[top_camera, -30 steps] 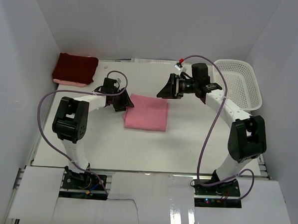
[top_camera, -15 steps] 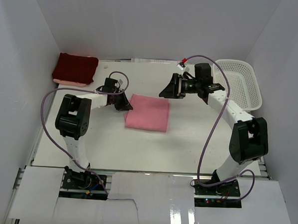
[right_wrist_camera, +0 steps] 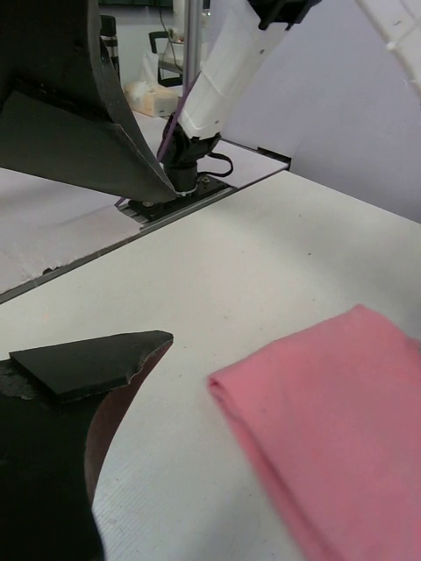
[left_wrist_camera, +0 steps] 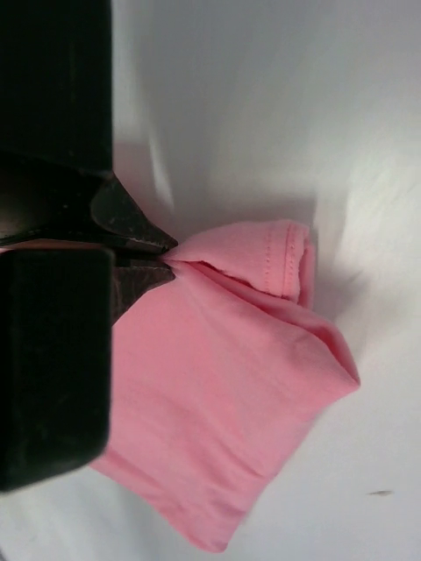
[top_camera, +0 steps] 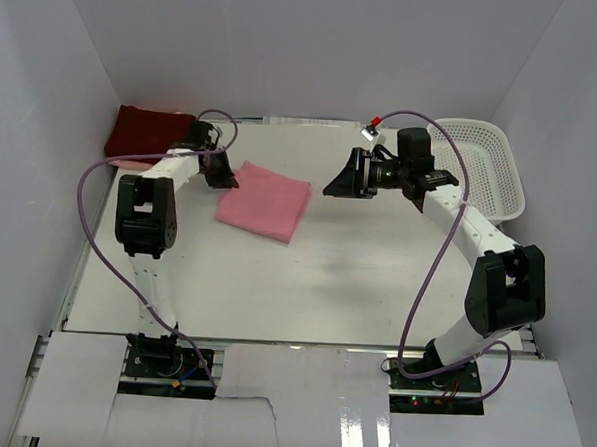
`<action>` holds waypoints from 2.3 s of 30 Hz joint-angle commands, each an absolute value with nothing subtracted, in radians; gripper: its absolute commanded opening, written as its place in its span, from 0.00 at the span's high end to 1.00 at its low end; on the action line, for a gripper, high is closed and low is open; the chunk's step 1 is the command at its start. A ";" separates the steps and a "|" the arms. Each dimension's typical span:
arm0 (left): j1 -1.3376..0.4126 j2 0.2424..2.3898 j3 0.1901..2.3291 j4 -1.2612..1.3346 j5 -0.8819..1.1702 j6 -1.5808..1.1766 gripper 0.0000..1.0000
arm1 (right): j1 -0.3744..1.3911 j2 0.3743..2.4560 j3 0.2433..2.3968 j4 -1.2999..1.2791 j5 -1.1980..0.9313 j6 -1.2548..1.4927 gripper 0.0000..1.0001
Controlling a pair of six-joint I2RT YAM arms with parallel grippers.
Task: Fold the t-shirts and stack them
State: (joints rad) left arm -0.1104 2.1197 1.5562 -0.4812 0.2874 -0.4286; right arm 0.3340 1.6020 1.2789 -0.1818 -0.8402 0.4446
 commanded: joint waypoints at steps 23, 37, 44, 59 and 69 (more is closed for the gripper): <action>0.067 2.413 2.278 -0.558 0.347 -0.288 1.00 | 0.330 1.585 1.279 -0.282 -0.836 0.402 0.33; 0.178 2.257 2.295 -0.494 0.364 -0.330 1.00 | 0.345 1.609 1.261 -0.298 -0.833 0.390 0.33; 0.268 2.243 2.315 -0.460 0.437 -0.374 1.00 | 0.359 1.618 1.266 -0.324 -0.825 0.384 0.33; 0.345 2.321 2.330 -0.371 0.356 -0.376 1.00 | 0.413 1.660 1.272 -0.337 -0.805 0.400 0.33; 0.345 2.348 2.148 -0.115 0.106 -0.387 0.95 | 0.433 1.712 1.336 -0.391 -0.810 0.402 0.32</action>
